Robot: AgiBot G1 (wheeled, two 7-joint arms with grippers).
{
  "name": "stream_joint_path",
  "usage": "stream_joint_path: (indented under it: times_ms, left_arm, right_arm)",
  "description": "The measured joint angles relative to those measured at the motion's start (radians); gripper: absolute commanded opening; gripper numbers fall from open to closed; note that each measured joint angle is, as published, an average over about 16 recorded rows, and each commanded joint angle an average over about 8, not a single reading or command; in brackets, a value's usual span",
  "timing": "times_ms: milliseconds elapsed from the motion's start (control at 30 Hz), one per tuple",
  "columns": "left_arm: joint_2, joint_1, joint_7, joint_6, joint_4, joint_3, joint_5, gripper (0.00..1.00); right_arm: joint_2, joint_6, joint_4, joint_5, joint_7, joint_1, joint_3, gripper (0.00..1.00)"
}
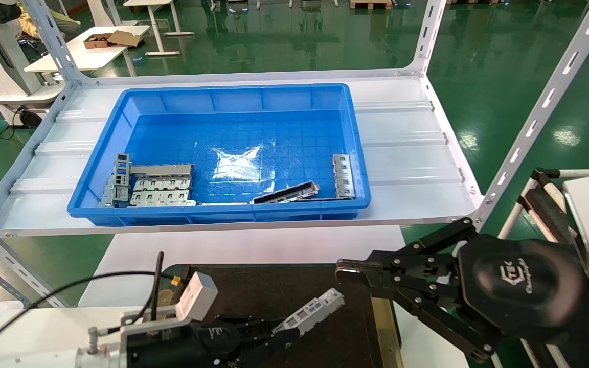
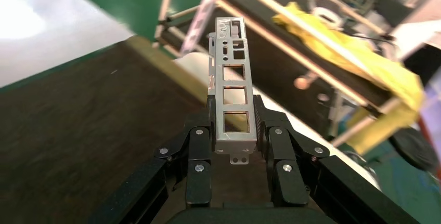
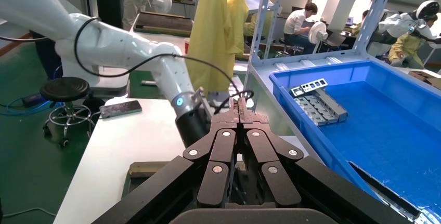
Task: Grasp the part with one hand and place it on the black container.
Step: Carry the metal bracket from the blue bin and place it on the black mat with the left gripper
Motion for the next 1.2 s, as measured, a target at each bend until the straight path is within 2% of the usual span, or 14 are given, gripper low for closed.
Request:
stream_joint_path:
  times_ms: [400, 667, 900, 1200]
  left_arm:
    - [0.065, 0.227, -0.181, -0.476, -0.184, 0.004, 0.103, 0.0]
    - [0.134, 0.315, -0.311, -0.746, -0.237, 0.03, 0.167, 0.0]
    - [0.198, 0.331, -0.404, -0.899, -0.219, 0.071, 0.206, 0.0]
    - [0.261, 0.315, -0.482, -1.009, -0.159, 0.129, 0.233, 0.0]
  right_arm:
    - [0.0, 0.0, 0.0, 0.0, 0.0, 0.0, 0.0, 0.0]
    - [0.0, 0.0, 0.0, 0.0, 0.0, 0.0, -0.001, 0.0]
    - [0.0, 0.0, 0.0, 0.001, 0.0, 0.0, -0.001, 0.0]
    - [0.001, 0.001, 0.0, 0.001, -0.001, 0.0, -0.001, 0.0]
